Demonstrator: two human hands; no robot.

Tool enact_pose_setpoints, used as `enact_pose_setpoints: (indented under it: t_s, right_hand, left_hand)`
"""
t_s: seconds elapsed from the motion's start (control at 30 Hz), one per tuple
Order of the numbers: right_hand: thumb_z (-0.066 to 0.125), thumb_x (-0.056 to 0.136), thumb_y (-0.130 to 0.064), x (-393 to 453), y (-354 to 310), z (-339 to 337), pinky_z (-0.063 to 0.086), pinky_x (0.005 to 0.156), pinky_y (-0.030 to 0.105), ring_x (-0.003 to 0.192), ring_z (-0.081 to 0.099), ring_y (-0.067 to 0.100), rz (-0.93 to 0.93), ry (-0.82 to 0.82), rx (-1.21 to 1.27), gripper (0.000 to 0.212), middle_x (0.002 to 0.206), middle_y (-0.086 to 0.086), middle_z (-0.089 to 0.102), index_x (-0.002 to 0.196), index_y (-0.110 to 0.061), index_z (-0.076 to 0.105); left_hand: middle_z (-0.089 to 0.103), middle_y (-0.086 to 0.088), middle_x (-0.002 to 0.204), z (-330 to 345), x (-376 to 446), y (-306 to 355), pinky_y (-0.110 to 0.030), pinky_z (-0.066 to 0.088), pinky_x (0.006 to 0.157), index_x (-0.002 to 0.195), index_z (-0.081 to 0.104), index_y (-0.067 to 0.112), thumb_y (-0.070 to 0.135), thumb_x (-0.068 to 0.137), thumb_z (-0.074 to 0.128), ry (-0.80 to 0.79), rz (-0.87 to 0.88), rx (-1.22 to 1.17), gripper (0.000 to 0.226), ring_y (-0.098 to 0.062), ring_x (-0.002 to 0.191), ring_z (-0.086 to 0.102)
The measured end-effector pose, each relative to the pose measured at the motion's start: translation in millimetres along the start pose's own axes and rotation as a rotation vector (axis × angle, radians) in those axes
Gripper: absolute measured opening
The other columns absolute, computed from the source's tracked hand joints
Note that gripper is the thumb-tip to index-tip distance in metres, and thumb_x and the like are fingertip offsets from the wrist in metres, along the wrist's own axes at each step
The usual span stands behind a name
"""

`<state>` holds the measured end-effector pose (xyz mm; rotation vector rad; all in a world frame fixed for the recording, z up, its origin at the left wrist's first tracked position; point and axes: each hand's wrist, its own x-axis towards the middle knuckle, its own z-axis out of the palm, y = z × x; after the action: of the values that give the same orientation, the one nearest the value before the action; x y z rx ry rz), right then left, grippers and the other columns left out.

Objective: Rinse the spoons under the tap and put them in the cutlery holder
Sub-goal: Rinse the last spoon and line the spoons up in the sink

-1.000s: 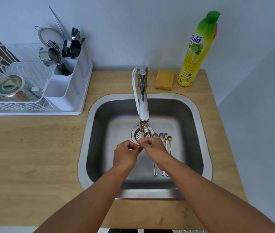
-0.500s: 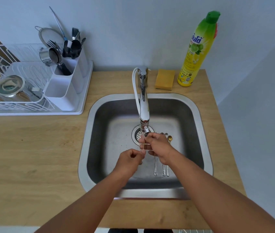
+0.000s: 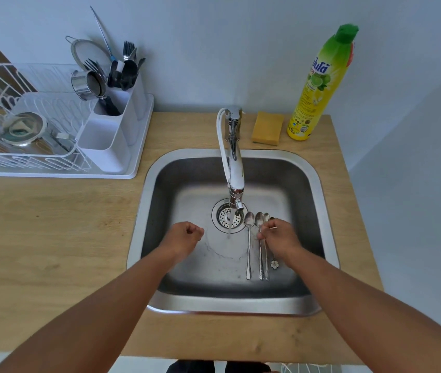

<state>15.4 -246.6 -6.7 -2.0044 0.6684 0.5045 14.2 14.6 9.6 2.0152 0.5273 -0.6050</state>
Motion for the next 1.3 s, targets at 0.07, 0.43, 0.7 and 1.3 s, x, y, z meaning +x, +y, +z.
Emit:
enact_pose_setpoints:
  t_s: [0.07,0.43,0.7,1.3]
  right_hand:
    - [0.063,0.097,-0.012,5.0,6.3,-2.8,0.041,0.054,0.024,0.063,0.058,0.010,0.016,0.049,-0.071,0.017,0.089,0.000,0.078,0.083,-0.019,0.069]
    - [0.056,0.102,-0.006,27.4,14.2,-4.0,0.049,0.073,0.027,0.098,0.071,0.034,0.111,0.138,-0.341,0.021,0.107,0.020,0.074,0.102,0.000,0.076]
    - [0.057,0.098,-0.003,27.5,24.9,4.8,0.061,0.083,0.042,0.102,0.072,0.040,0.086,0.232,-0.613,0.018,0.111,0.022,0.072,0.109,-0.003,0.072]
    - [0.054,0.102,-0.015,23.9,24.3,5.2,0.059,0.077,0.041,0.101,0.069,0.039,-0.007,0.249,-0.627,0.020,0.112,0.020,0.068,0.117,-0.005,0.060]
  left_hand:
    - [0.076,-0.009,0.100,-0.1,2.1,-0.9,-0.039,0.058,0.087,0.097,0.074,0.008,0.031,0.099,0.067,0.003,0.001,0.047,0.024,-0.026,0.089,0.070]
    - [0.072,-0.006,0.089,11.3,8.6,-16.0,-0.035,0.055,0.085,0.090,0.072,0.013,0.033,0.098,0.068,-0.026,-0.034,0.201,0.022,-0.026,0.090,0.068]
    - [0.071,-0.002,0.090,10.6,14.3,-20.6,-0.029,0.051,0.077,0.092,0.073,0.014,0.033,0.097,0.069,-0.010,-0.014,0.239,0.020,-0.021,0.088,0.066]
    - [0.068,0.002,0.093,10.9,17.9,-35.4,-0.032,0.056,0.076,0.087,0.064,0.025,0.033,0.097,0.068,0.005,0.012,0.311,0.013,-0.017,0.085,0.064]
